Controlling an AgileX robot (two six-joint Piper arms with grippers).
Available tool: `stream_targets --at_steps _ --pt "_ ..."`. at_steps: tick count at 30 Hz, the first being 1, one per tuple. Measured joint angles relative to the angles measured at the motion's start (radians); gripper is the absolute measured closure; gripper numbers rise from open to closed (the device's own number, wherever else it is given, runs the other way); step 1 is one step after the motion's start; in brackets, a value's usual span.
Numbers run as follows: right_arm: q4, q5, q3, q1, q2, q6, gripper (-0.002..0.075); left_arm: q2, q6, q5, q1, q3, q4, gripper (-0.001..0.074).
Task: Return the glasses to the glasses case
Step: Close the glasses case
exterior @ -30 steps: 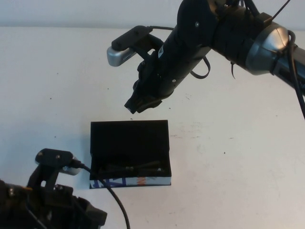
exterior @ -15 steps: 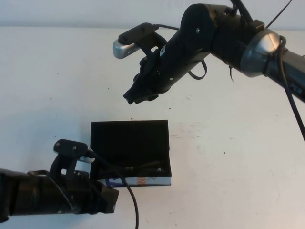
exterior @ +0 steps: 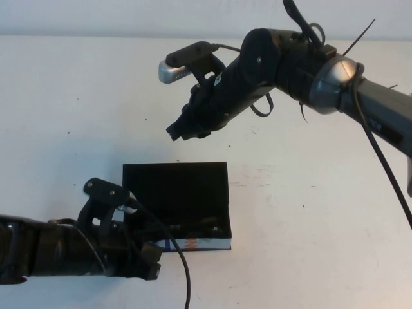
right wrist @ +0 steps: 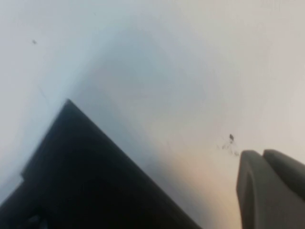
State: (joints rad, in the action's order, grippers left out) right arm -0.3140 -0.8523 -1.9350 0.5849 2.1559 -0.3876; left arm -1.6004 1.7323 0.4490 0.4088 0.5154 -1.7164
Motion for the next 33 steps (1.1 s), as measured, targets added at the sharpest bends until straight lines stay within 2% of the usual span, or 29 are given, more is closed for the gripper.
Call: stream_targets --at_steps 12,33 --pt "-0.005 0.006 -0.018 -0.002 0.084 0.000 0.0737 -0.029 0.015 0.006 0.000 0.010 0.000 0.0736" --pt "-0.038 -0.188 -0.061 -0.010 0.117 0.000 0.0739 -0.029 0.033 0.000 0.006 0.012 0.008 0.0736"
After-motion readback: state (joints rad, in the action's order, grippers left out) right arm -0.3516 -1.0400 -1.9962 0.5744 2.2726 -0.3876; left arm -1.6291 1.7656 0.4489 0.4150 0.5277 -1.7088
